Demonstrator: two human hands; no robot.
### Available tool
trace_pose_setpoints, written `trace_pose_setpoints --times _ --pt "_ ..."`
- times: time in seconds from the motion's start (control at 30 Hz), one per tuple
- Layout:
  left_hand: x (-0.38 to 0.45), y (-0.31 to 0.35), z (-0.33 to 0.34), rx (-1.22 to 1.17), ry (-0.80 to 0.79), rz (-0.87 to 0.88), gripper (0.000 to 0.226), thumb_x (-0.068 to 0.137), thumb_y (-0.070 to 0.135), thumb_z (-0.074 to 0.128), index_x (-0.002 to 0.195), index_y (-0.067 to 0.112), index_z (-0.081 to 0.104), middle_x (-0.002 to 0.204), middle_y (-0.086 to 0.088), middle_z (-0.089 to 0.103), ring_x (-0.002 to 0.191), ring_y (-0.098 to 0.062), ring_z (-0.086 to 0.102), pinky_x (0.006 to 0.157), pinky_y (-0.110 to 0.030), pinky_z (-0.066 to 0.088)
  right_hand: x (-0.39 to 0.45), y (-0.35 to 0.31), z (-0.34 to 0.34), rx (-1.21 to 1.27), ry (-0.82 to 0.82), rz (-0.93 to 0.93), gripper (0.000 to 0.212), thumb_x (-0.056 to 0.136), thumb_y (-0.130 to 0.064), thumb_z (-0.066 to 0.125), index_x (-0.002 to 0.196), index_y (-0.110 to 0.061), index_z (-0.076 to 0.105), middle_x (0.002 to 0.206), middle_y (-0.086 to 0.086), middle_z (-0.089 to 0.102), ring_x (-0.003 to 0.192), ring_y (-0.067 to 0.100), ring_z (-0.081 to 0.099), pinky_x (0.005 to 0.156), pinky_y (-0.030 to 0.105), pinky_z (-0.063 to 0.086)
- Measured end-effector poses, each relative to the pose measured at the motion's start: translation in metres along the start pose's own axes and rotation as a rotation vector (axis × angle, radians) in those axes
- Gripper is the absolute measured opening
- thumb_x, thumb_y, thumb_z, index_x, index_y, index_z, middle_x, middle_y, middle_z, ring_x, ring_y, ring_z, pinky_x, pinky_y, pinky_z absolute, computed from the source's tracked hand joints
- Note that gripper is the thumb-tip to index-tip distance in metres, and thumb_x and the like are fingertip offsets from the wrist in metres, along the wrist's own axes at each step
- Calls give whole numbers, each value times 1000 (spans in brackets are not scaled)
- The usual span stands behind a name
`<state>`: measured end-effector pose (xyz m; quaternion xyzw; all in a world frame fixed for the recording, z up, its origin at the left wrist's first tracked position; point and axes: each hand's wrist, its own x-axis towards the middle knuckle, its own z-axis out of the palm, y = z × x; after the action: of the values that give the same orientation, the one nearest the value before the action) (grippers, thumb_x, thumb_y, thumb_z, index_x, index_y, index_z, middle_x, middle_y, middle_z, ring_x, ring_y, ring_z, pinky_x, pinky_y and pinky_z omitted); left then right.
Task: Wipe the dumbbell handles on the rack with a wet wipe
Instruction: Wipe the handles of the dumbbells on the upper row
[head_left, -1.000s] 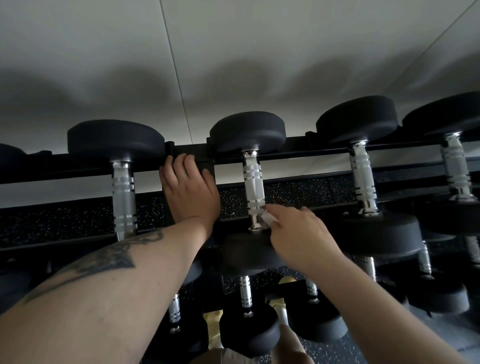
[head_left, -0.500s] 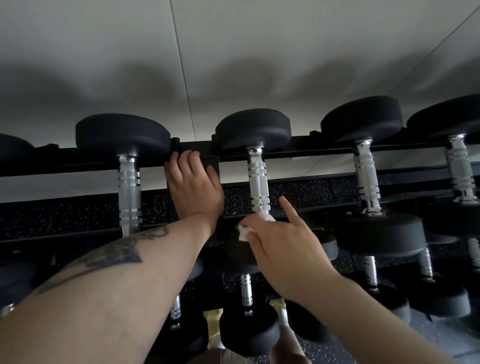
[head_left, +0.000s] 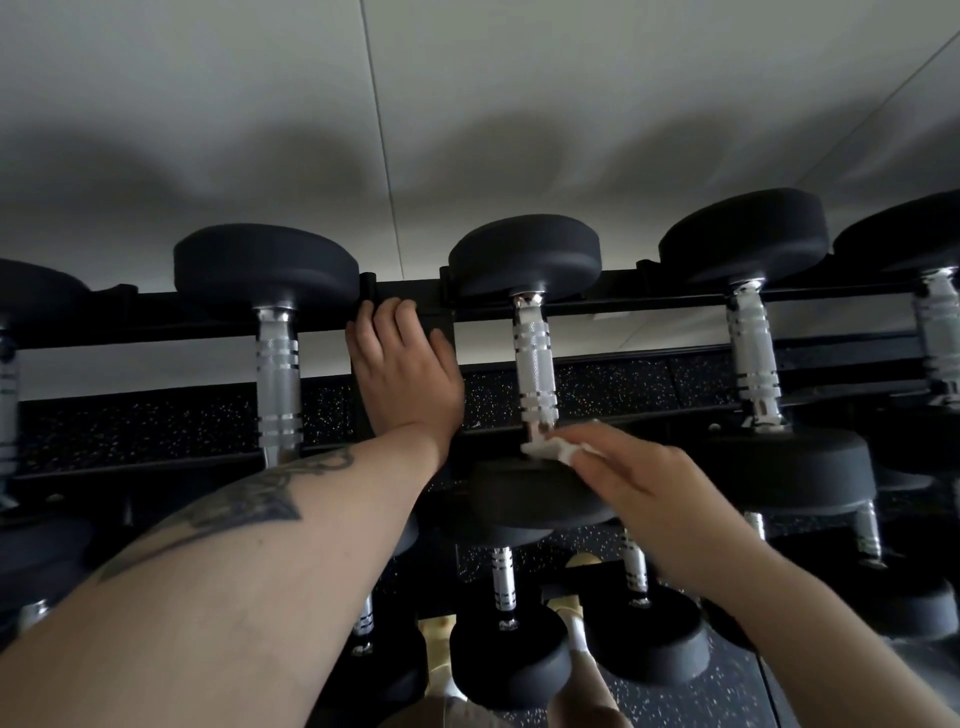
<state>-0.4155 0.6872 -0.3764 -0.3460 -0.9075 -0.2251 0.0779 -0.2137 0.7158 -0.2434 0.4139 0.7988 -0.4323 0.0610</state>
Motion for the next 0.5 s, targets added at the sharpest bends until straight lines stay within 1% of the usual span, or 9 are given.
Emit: trace_pose_setpoints --times 0.03,0.1,0.17,0.23,0.3,0.33,0.4,0.43,0.5 --pt "0 -1 1 -1 1 4 37 92 26 41 121 5 51 125 -13 54 127 -35 39 109 -49 29 -1 3 -2 26 51 32 24 97 -37 43 113 -47 59 93 -13 67 79 1 62 72 24 52" --pt "0 -1 1 4 0 -7 37 92 25 42 122 6 51 126 -12 54 128 -35 39 109 -50 29 8 4 -2 51 63 119 26 97 -36 45 116 -42 61 99 -13 67 89 4 61 78 25 50" --pt "1 0 1 8 -10 -26 38 92 25 42 123 6 51 127 -12 54 129 -34 39 110 -49 29 32 1 0 -11 -44 193 30 98 -33 43 124 -31 57 110 -4 64 95 12 58 78 30 45" --pt "1 1 1 14 -19 -22 38 92 25 42 123 6 50 128 -12 54 129 -34 38 110 -49 29 58 -2 4 -42 -131 260 36 96 -22 40 132 -18 49 112 4 60 89 19 56 74 34 45" --pt "1 1 1 22 -25 -19 39 92 25 42 124 6 50 130 -12 52 130 -34 37 111 -49 28 74 -3 8 -22 -150 312 34 92 -12 38 124 -10 53 108 10 61 92 27 58 81 41 47" --pt "0 1 0 22 -28 -20 39 92 25 43 125 6 49 131 -13 51 131 -34 37 112 -49 27 74 -4 10 -68 -149 317 31 91 -12 39 116 -11 56 107 11 62 92 29 58 80 41 46" --pt "0 1 0 3 -29 -15 38 92 23 44 126 6 49 133 -13 49 132 -33 36 113 -49 25 60 -7 7 -200 -107 297 25 91 -17 39 108 -17 58 103 8 65 87 25 60 73 35 45" --pt "0 2 -1 -19 -33 -6 38 91 23 45 125 6 49 133 -13 49 132 -32 36 113 -49 25 51 -8 4 -232 -52 271 26 93 -20 39 112 -21 58 105 6 65 85 23 61 70 32 47" --pt "-1 2 -3 -75 -35 25 39 89 22 46 124 5 50 131 -14 50 129 -33 39 112 -50 26 37 -16 -5 -131 116 211 34 94 -17 39 125 -23 53 110 3 64 74 17 60 60 30 48"
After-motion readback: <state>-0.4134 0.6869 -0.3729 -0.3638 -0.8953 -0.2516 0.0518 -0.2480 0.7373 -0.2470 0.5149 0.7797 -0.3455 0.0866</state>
